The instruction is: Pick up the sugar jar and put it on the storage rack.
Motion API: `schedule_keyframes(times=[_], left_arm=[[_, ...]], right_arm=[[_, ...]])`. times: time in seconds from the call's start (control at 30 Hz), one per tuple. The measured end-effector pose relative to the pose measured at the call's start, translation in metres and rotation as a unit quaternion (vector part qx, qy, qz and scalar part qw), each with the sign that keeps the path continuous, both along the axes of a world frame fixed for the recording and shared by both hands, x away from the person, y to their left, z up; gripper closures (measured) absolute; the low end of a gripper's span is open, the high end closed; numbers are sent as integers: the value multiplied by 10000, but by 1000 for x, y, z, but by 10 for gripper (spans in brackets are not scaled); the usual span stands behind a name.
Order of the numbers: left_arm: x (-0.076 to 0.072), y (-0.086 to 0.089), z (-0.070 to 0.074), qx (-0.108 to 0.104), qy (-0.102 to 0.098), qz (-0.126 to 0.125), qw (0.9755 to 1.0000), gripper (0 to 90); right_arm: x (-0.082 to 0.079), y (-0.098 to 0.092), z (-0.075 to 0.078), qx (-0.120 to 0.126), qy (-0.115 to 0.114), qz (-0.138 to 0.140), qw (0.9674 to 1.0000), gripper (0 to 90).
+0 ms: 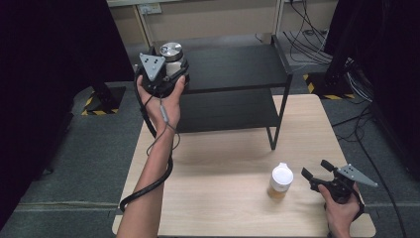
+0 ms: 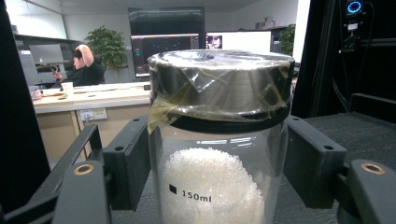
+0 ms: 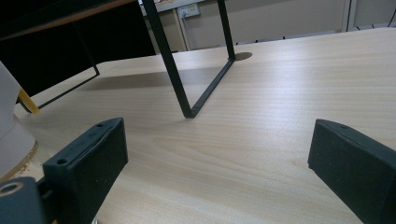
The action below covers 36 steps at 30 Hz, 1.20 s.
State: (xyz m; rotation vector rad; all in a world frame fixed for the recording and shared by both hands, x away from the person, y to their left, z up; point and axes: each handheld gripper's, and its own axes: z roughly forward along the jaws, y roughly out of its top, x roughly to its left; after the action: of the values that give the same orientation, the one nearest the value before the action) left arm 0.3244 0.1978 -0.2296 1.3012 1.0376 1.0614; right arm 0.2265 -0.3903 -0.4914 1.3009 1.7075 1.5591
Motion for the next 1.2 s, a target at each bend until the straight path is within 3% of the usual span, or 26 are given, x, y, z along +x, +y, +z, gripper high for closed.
schedule_keyframes(times=[0.13,0.43,0.5,0.7,1.2], left_arm=[[3,1,4,-63,126,-14,9999,308],[4,3,6,-101,146,-50,9998,287],[2,4,6,-128,76,-41,9999,206],[-8,2,1,8,-161,-56,9999,108],[-41,13,-21,110,-518,-184,9984,89]], right_arm=[[0,0,0,0,-9,6,10000,50],[0,0,0,3,-5,15,10000,50],[0,0,0,-2,-11,14,10000,50],[0,0,0,-19,1,11,10000,50],[0,1,1,-44,-5,11,10000,50]])
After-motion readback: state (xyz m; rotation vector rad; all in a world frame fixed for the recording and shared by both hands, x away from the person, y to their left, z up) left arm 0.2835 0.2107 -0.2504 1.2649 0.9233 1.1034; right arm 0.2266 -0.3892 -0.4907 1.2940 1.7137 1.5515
